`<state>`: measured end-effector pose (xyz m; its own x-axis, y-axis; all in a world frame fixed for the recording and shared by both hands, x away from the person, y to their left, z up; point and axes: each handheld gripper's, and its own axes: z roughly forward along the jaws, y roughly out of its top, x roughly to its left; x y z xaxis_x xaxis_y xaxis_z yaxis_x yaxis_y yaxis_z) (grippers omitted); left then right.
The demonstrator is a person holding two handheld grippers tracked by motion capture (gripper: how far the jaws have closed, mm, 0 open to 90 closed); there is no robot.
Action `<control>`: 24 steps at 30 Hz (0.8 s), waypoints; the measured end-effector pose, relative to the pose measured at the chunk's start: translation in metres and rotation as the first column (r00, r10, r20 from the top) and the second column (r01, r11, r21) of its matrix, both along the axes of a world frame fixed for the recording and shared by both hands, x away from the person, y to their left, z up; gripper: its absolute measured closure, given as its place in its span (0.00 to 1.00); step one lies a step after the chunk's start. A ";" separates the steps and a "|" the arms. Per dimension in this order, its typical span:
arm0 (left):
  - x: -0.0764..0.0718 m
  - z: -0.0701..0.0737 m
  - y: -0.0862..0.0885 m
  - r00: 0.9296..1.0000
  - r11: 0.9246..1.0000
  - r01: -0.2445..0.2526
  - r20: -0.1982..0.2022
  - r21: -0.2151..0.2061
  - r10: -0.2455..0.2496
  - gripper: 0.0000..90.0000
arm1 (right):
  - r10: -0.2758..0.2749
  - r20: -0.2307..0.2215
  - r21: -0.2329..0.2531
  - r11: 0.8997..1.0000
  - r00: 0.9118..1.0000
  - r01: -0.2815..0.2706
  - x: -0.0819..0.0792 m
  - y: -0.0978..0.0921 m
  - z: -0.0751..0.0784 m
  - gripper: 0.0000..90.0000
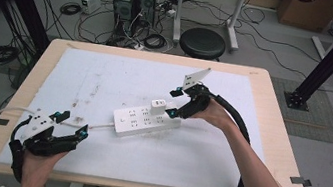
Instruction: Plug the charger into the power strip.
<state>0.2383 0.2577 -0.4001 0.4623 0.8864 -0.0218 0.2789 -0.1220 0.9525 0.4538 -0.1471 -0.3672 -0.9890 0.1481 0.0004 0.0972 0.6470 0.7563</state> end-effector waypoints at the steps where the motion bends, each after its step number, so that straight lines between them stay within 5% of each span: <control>1: 0.002 0.000 -0.001 1.000 1.000 0.004 -0.002 0.000 -0.004 0.25 | -0.023 0.013 0.017 1.000 1.000 0.023 -0.003 -0.005 0.001 0.23; 6: 0.006 -0.001 -0.003 1.000 1.000 0.013 -0.004 0.004 -0.013 0.25 | -0.137 0.006 0.096 0.986 0.991 0.136 -0.017 -0.024 0.006 0.23; 8: 0.012 -0.002 -0.005 1.000 1.000 0.019 -0.003 0.008 -0.019 0.25 | -0.222 0.019 0.143 0.966 0.975 0.217 -0.031 -0.037 0.006 0.24; 9: 0.013 -0.003 -0.006 1.000 1.000 0.019 -0.006 0.003 -0.019 0.25 | -0.222 0.019 0.143 0.966 0.975 0.217 -0.031 -0.037 0.006 0.24; 11: 0.016 -0.004 -0.007 1.000 1.000 0.023 -0.005 0.001 -0.023 0.25 | -0.278 0.016 0.182 0.945 0.960 0.271 -0.041 -0.046 0.004 0.24; 16: 0.021 -0.007 -0.009 0.999 0.999 0.032 -0.005 -0.007 -0.032 0.25 | -0.443 0.006 0.245 0.870 0.896 0.429 -0.066 -0.067 -0.007 0.24; 20: 0.022 -0.007 -0.008 0.999 0.999 0.032 0.004 -0.004 -0.032 0.25 | -0.555 -0.019 0.287 0.794 0.832 0.536 -0.088 -0.081 -0.017 0.24; 24: 0.020 -0.006 -0.005 1.000 1.000 0.026 0.009 -0.006 -0.026 0.25 | -0.638 -0.017 0.308 0.729 0.769 0.612 -0.110 -0.091 -0.027 0.23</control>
<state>0.2588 0.2523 -0.4065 0.4857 0.8738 -0.0234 0.2677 -0.1232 0.9556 0.3439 -0.2378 -0.3937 -0.6705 0.7392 0.0633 0.3313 0.2220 0.9170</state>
